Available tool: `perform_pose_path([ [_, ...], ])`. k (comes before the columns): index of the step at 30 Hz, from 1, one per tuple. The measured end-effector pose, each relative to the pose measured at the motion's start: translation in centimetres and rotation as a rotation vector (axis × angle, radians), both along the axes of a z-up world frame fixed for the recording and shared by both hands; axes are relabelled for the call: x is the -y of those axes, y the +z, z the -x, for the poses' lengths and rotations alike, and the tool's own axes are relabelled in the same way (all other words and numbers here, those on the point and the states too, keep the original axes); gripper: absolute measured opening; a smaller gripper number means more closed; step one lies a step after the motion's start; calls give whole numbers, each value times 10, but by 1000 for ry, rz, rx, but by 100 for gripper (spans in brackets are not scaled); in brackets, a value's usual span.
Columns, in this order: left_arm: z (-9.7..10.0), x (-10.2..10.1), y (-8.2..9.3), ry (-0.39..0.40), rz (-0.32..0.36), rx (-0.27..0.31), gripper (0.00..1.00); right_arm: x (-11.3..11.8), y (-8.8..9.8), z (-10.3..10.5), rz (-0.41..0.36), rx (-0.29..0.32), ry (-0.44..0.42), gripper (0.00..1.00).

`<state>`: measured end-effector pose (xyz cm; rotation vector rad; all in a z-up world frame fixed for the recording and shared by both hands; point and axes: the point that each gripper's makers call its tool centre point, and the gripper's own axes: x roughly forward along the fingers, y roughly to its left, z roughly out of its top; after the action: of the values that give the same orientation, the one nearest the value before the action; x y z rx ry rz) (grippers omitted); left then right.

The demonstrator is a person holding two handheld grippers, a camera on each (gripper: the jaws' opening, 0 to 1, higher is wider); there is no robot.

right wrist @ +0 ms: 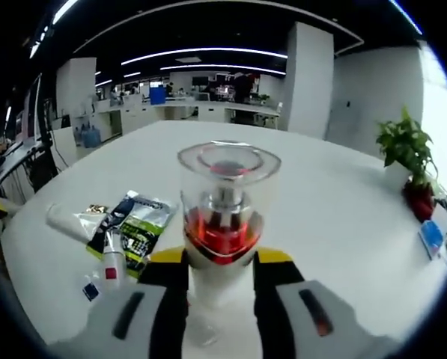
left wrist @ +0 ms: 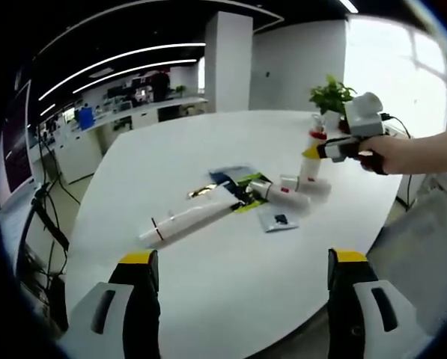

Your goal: Arrange the skincare products in the storage area until every visible bottle or jar stands upright without overlapping.

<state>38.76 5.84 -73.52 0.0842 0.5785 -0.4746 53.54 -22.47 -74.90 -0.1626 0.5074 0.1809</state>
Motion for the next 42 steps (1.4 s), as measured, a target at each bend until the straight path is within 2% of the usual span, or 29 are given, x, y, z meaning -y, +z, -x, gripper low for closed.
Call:
perform_pose_path([
  [4, 0, -1, 0, 6, -4, 0, 91, 8, 0, 0, -2, 5, 47, 33],
  [13, 0, -2, -1, 10, -14, -2, 92, 22, 0, -2, -18, -6, 216, 32],
  [20, -1, -3, -1, 18, -14, -4, 92, 24, -2, -6, -25, -38, 383, 32],
  [29, -1, -5, -4, 24, -19, -12, 92, 23, -3, -17, -33, -51, 461, 32],
  [42, 0, -6, -8, 29, -37, -29, 91, 19, -2, -25, -38, -67, 521, 32],
])
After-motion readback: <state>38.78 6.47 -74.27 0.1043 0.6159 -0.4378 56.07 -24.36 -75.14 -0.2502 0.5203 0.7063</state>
